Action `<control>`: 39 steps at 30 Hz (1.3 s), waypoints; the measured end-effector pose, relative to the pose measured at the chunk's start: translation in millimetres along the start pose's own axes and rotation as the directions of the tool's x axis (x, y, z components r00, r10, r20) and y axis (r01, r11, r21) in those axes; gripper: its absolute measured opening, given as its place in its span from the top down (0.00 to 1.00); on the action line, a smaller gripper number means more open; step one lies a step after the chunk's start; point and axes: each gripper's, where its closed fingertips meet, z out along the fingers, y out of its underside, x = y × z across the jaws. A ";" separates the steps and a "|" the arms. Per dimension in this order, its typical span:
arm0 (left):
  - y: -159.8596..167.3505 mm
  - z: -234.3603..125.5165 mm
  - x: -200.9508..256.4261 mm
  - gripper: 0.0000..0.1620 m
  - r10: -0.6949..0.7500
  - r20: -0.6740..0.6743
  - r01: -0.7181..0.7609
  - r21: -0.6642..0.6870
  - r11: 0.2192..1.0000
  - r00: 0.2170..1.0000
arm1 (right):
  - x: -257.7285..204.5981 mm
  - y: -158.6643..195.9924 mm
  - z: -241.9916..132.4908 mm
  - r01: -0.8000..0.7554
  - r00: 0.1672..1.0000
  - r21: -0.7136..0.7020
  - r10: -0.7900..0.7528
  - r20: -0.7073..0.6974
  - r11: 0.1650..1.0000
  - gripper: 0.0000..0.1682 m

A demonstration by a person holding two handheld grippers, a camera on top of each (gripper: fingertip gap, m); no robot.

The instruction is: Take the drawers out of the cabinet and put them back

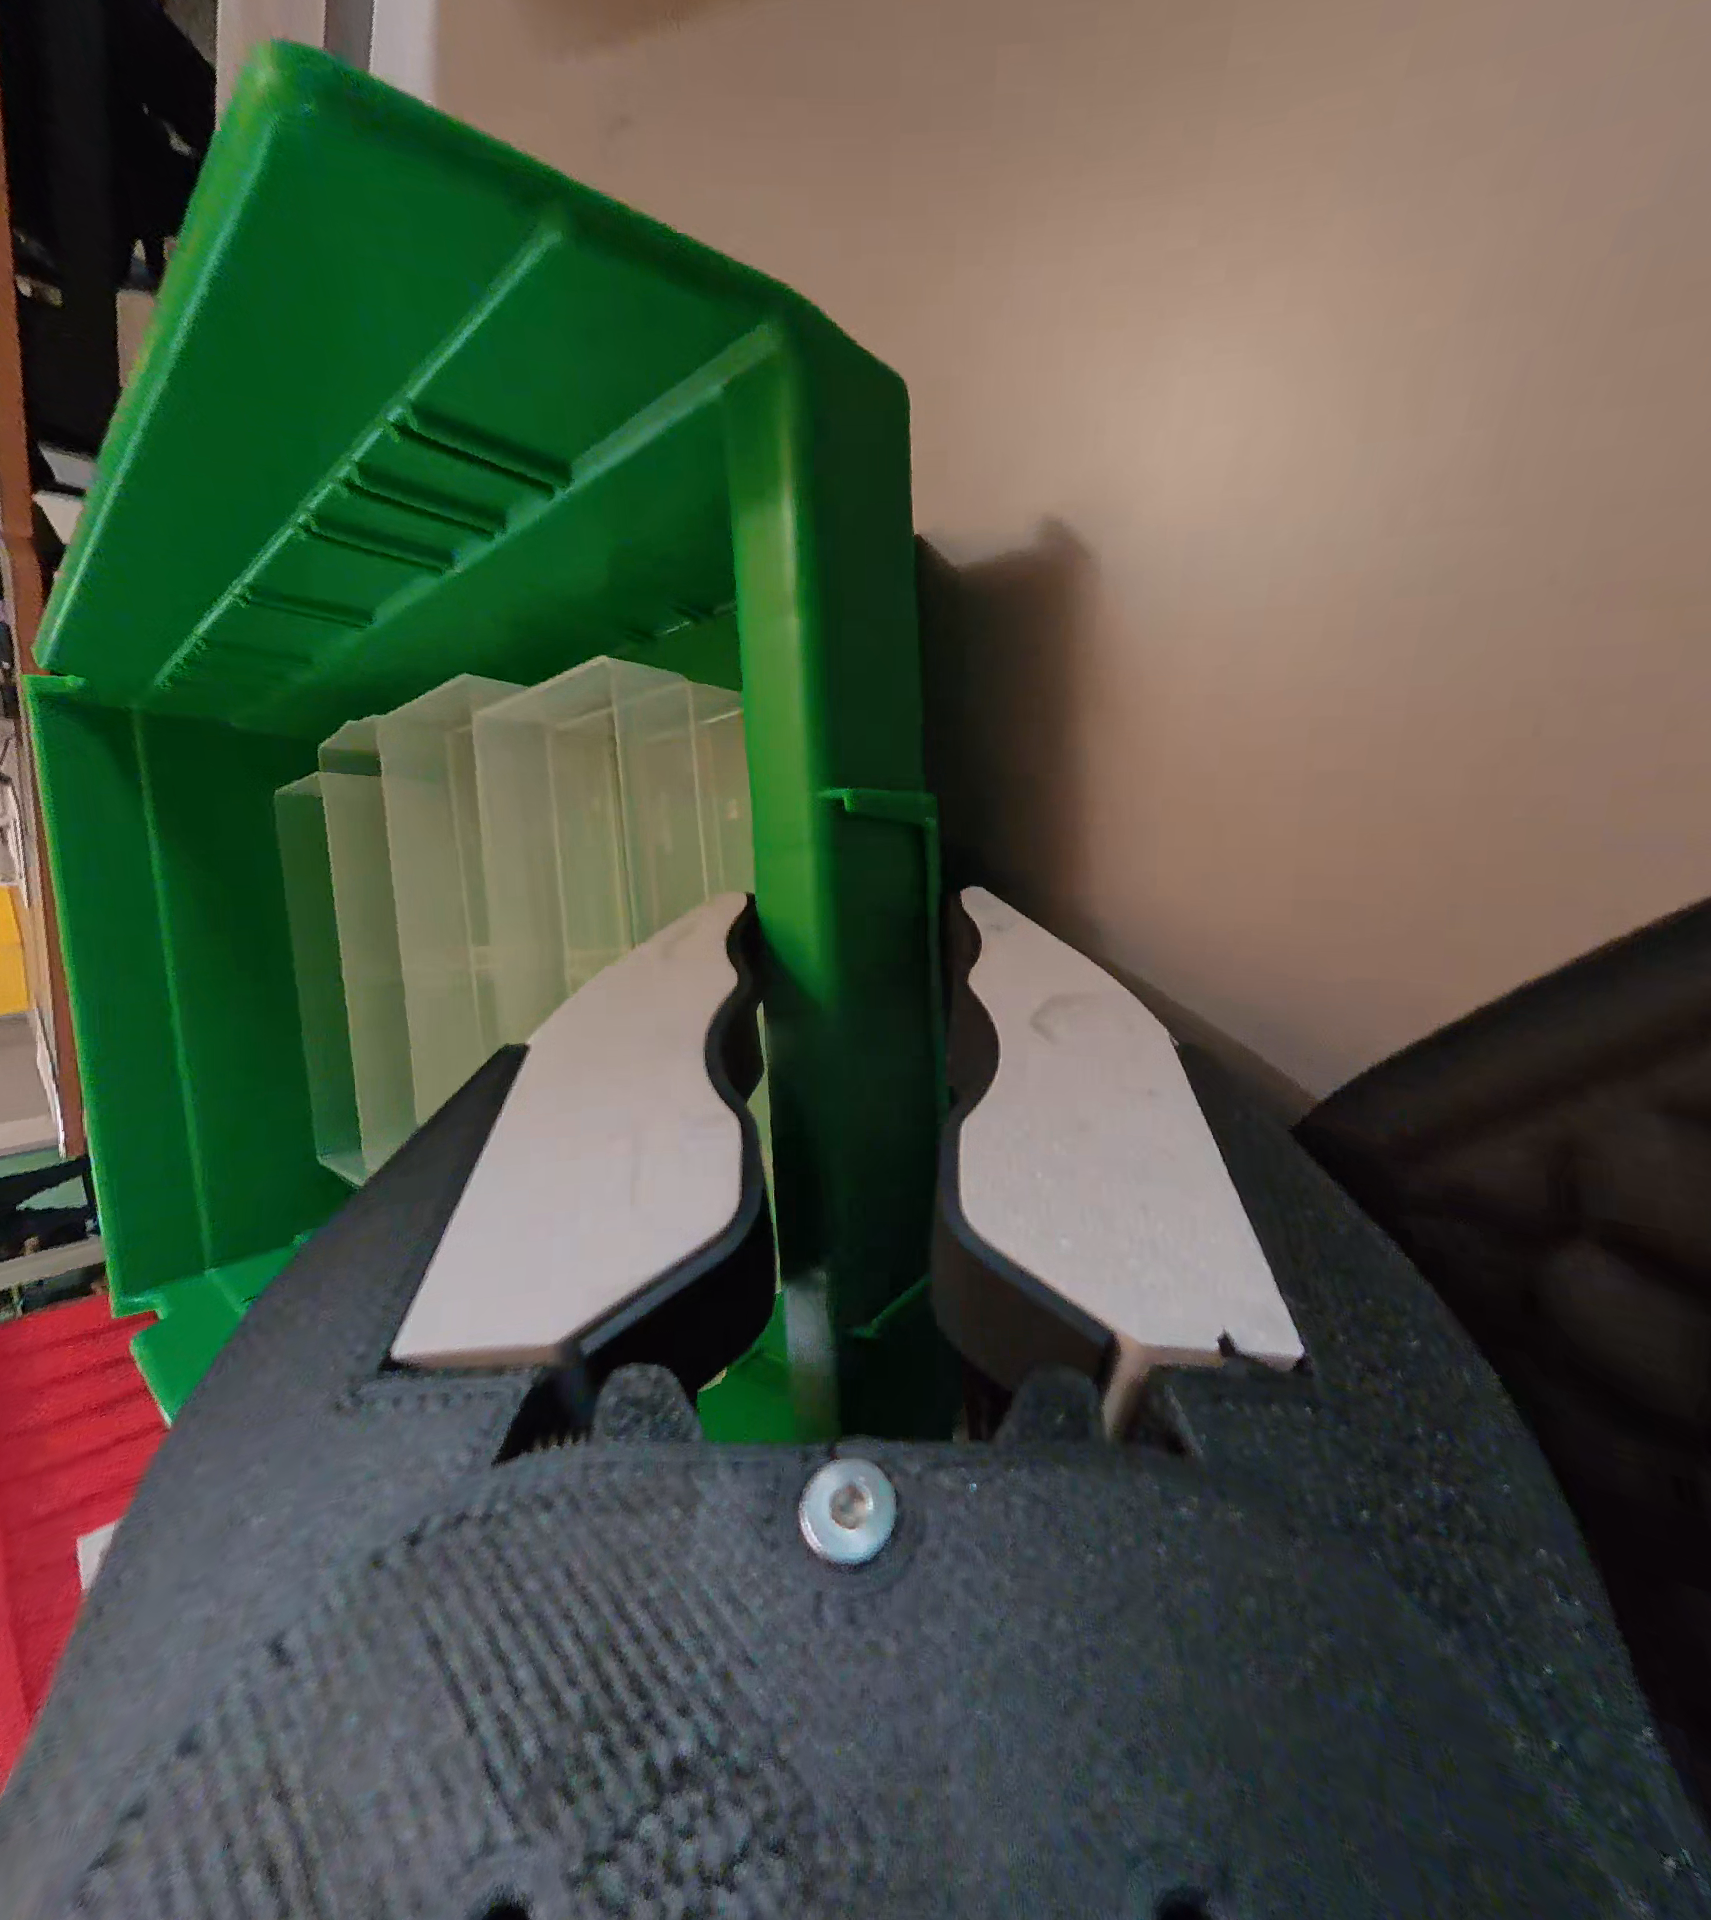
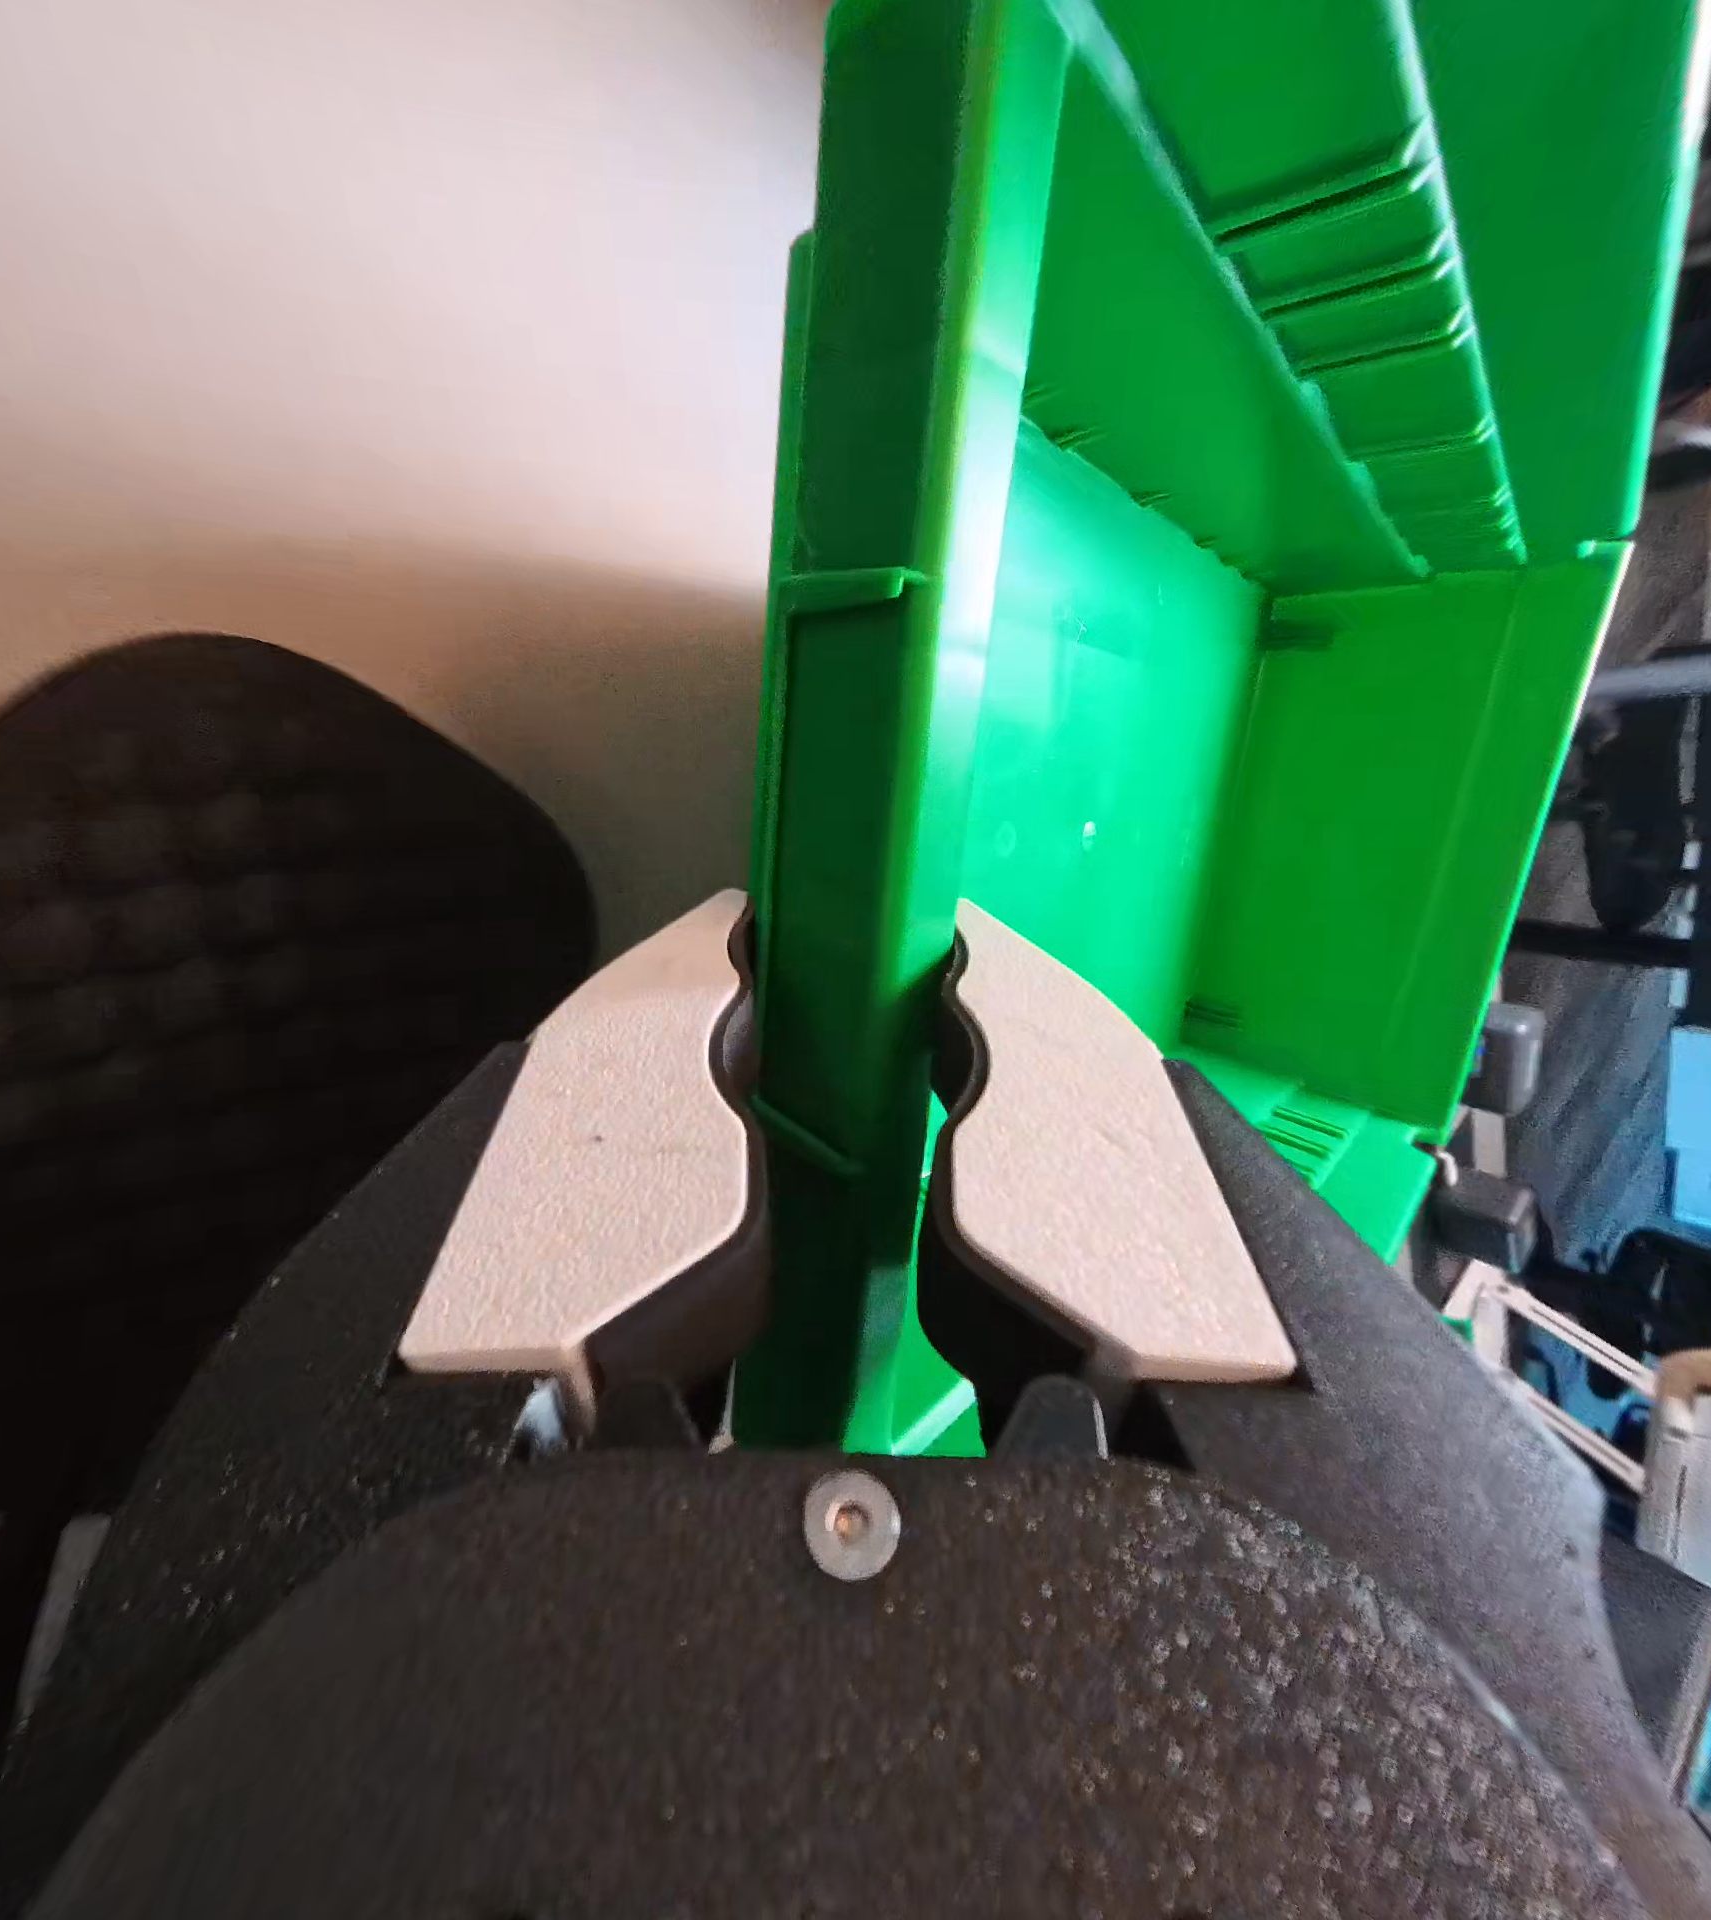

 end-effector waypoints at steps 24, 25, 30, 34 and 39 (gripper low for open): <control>-66.7 67.0 -37.7 0.80 0.036 -0.029 -0.032 0.117 0.993 0.999 | 106.1 6.4 152.6 -0.004 0.979 -0.062 -0.008 -0.203 0.998 0.77; -66.8 68.9 -39.8 0.80 0.035 -0.026 -0.032 0.116 0.993 0.999 | 104.7 -13.2 142.8 -0.025 0.981 0.029 0.030 -0.194 0.999 0.77; -67.1 78.1 -49.5 0.80 0.019 -0.011 -0.017 0.101 0.995 1.000 | 103.2 -134.0 77.3 -0.250 0.953 0.554 0.302 -0.001 0.794 0.80; -66.3 79.8 -51.1 0.80 -0.002 -0.008 0.003 0.089 0.996 1.000 | 87.9 -204.6 48.4 -0.422 0.885 0.765 0.404 0.231 0.487 0.85; -66.3 70.2 -52.2 0.78 -0.061 -0.020 0.063 0.117 0.991 0.998 | 35.4 -228.6 97.8 -0.488 0.854 0.760 0.413 0.315 0.429 0.84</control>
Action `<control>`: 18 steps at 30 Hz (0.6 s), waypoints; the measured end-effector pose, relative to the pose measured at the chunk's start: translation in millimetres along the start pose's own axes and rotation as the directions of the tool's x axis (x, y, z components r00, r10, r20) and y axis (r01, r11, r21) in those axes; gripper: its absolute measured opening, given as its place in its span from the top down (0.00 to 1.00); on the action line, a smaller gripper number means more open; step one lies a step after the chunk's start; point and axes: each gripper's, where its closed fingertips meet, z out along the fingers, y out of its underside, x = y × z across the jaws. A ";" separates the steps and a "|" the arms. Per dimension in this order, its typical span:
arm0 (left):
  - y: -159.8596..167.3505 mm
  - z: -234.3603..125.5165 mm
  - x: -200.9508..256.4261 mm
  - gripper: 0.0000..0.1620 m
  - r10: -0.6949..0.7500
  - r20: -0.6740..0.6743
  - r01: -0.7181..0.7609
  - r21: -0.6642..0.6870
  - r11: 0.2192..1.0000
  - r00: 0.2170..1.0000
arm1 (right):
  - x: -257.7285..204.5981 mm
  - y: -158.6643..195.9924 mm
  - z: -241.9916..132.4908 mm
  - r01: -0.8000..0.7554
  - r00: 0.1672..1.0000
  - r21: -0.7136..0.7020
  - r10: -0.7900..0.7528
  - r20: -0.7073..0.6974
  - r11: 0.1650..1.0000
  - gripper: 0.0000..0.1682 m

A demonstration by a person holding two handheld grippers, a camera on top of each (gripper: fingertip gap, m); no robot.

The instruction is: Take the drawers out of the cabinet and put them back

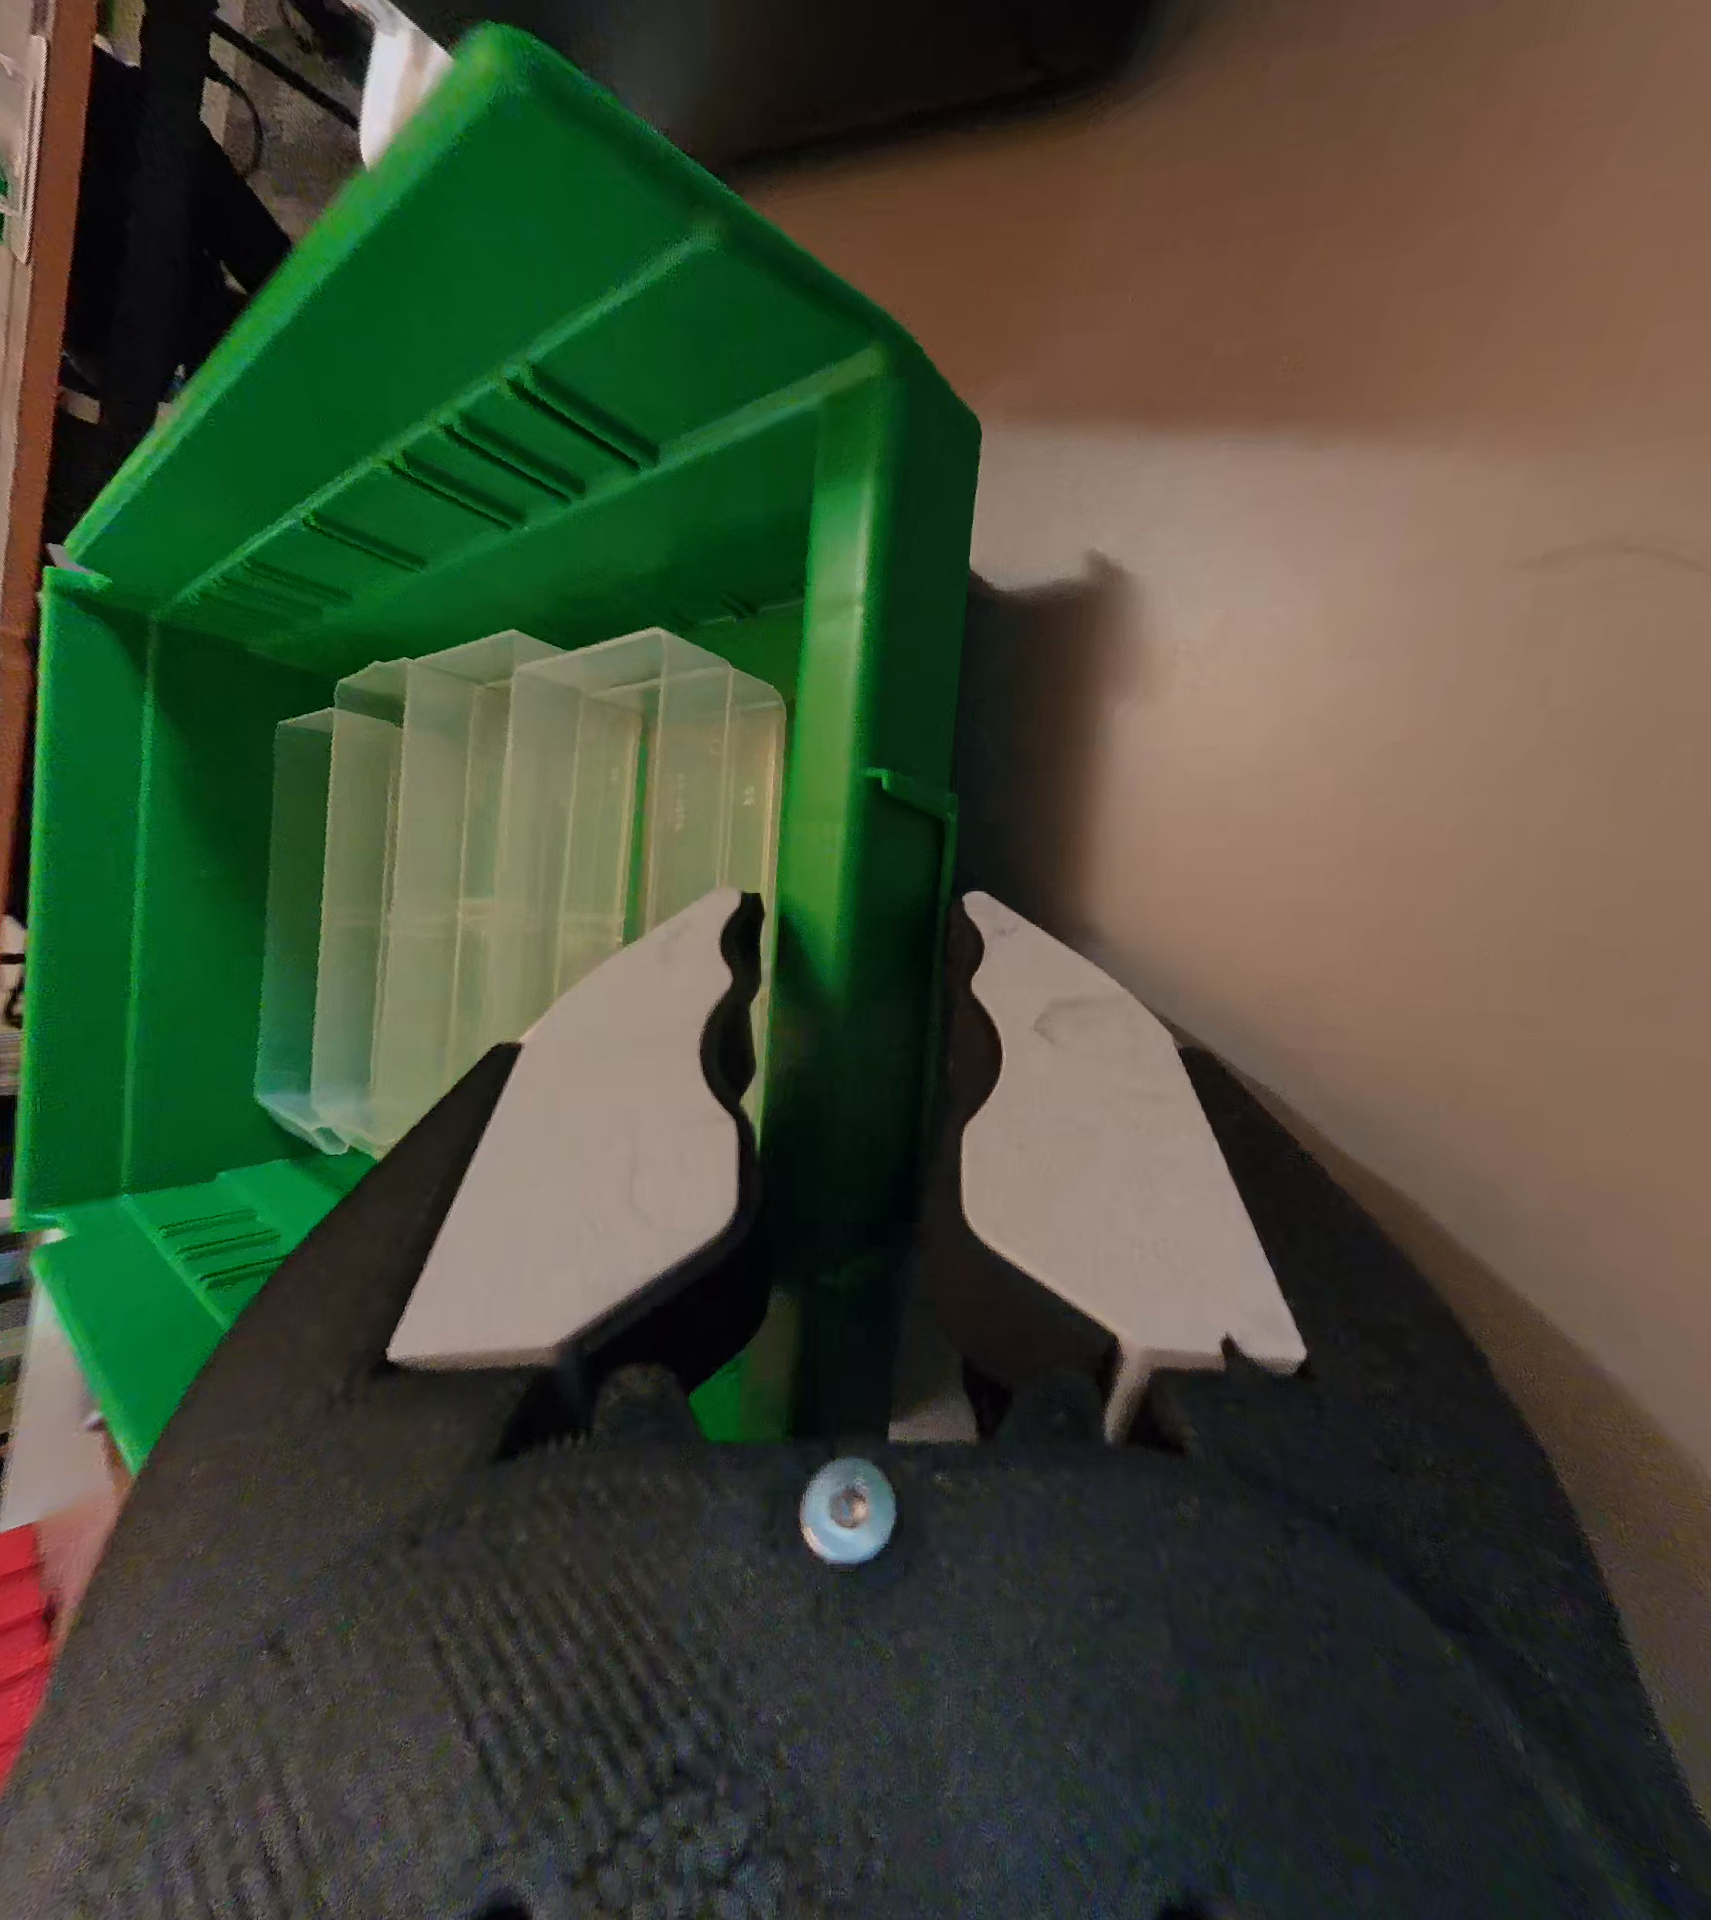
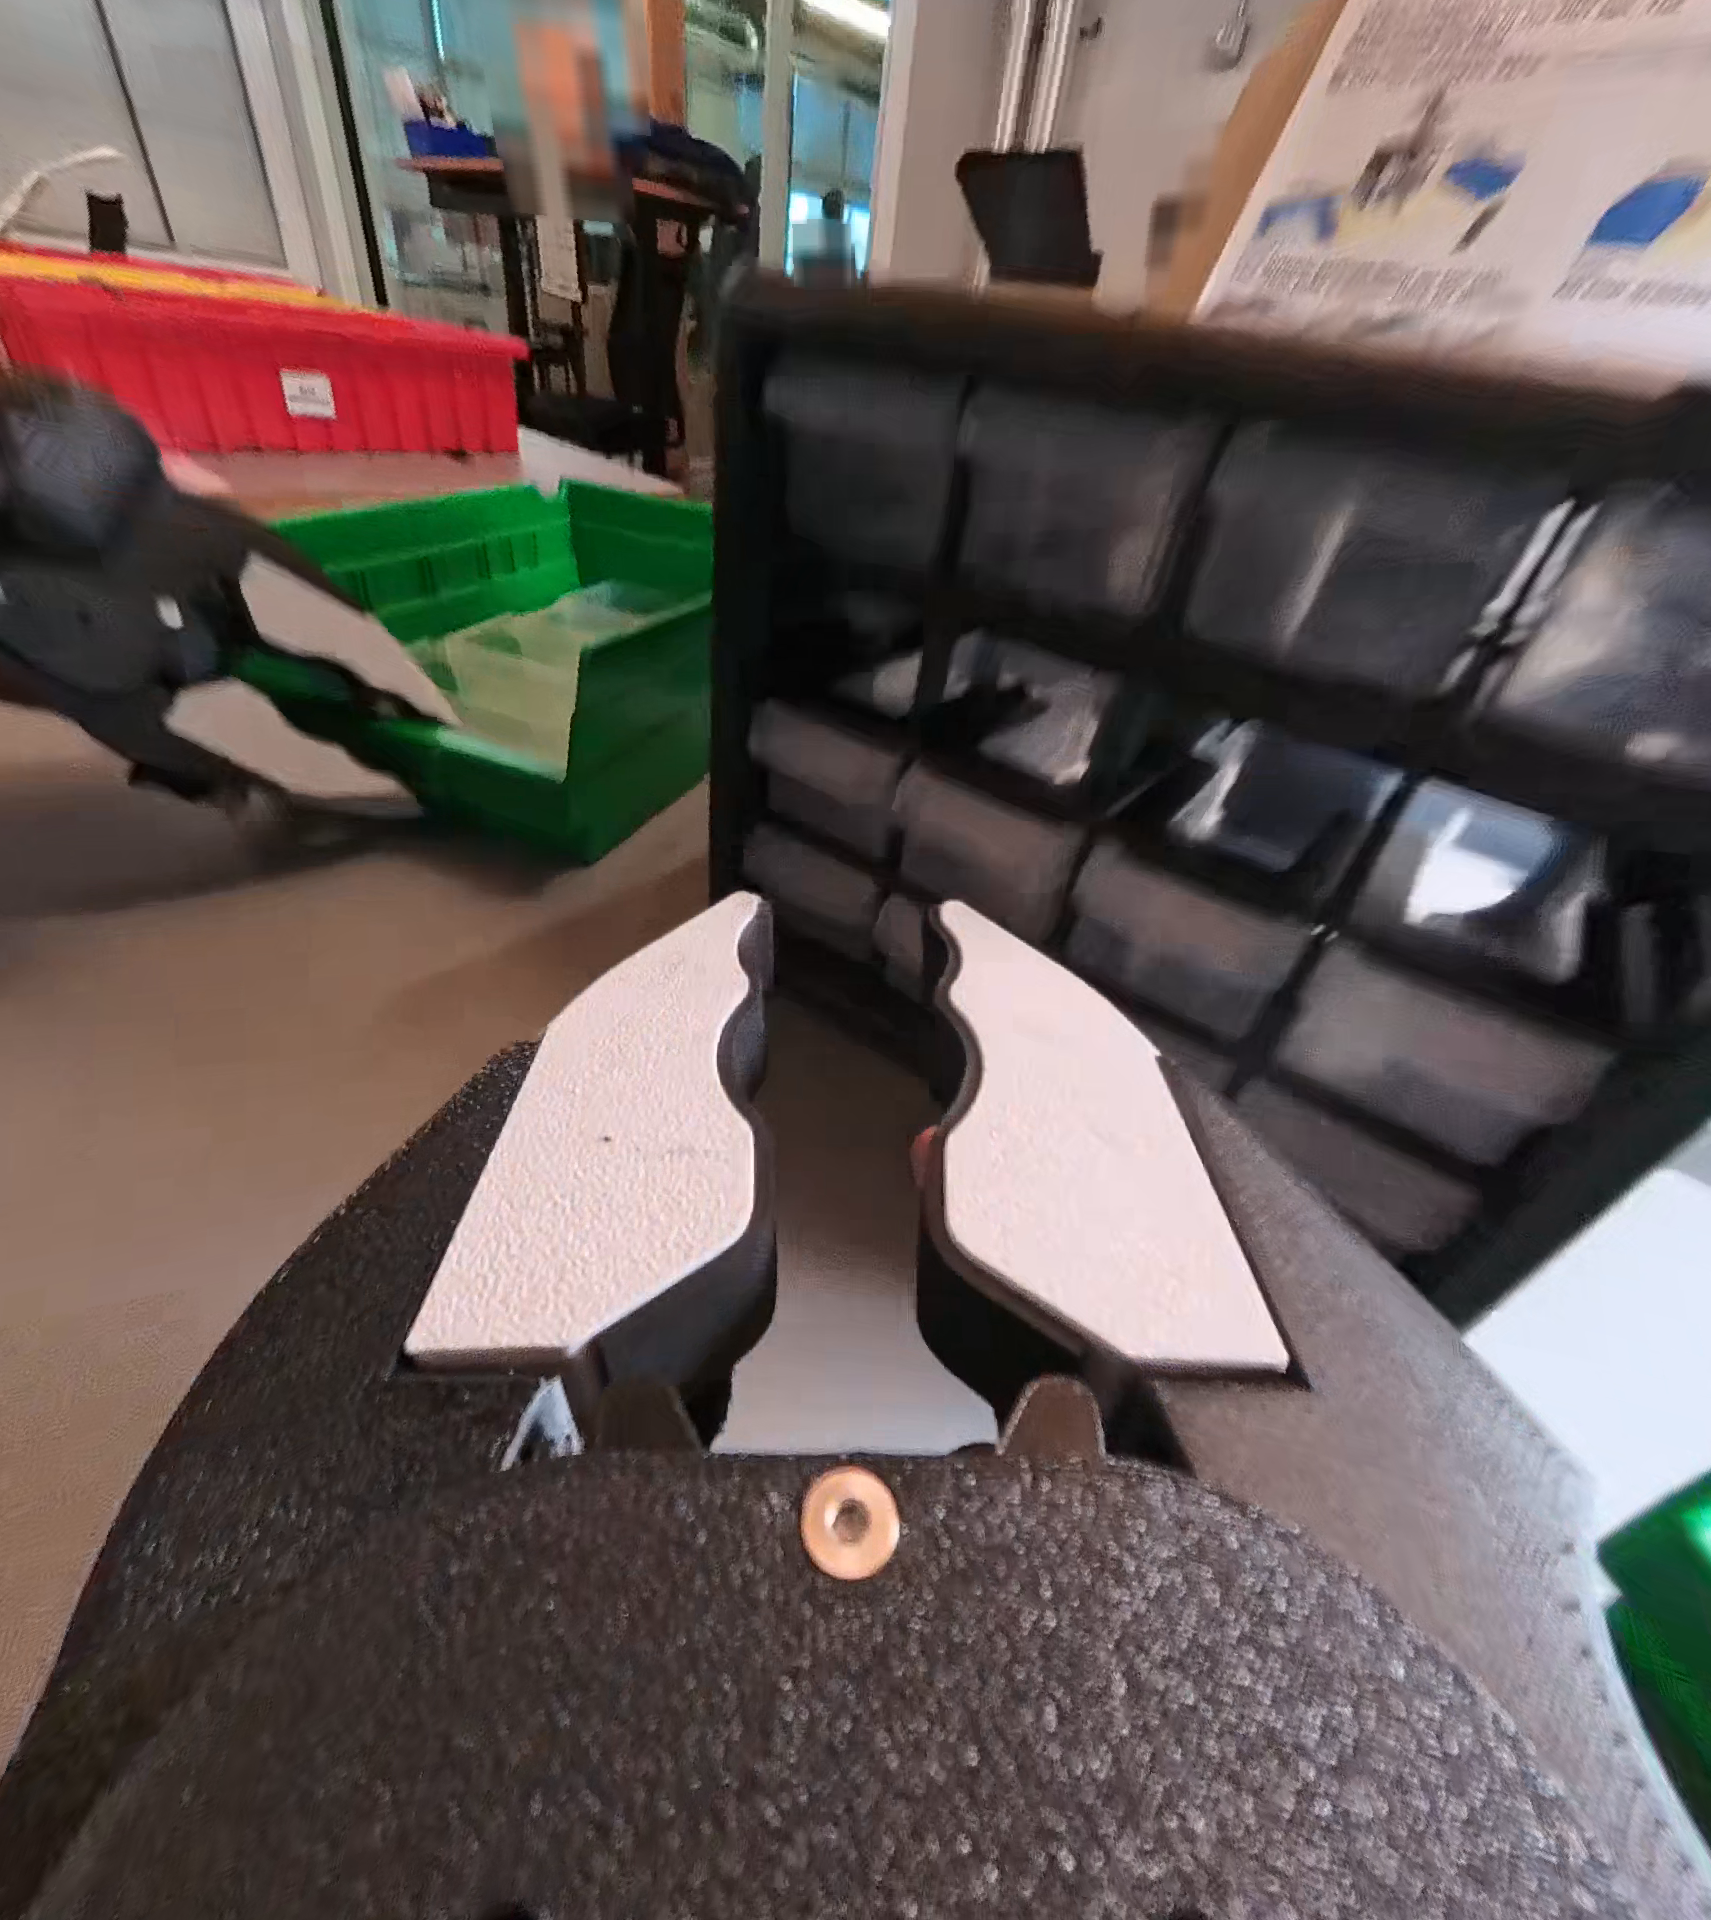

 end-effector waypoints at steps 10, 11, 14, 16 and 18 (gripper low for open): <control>-13.3 -53.1 -92.5 0.80 -0.375 -0.019 0.371 0.208 0.905 0.927 | -2.9 18.1 -0.2 -0.071 0.997 -0.004 0.071 0.036 0.997 0.85; -7.1 -53.2 -106.0 0.80 -0.403 -0.010 0.397 0.190 0.898 0.915 | -5.1 19.0 -0.9 -0.077 0.996 0.000 0.076 0.043 0.997 0.85; 9.0 -46.1 -131.4 0.80 -0.446 -0.027 0.446 0.116 0.887 0.895 | -14.0 19.3 -1.9 -0.045 0.997 0.008 0.045 0.065 0.999 0.86; 21.3 -35.3 -135.2 0.82 -0.422 -0.051 0.423 0.023 0.906 0.905 | -19.9 18.3 -1.8 -0.003 0.997 0.011 0.003 0.076 1.000 0.86; 33.5 -22.2 -131.8 0.82 -0.371 -0.079 0.364 -0.087 0.927 0.925 | -25.4 19.8 -1.4 0.029 0.996 0.004 -0.029 0.088 1.000 0.86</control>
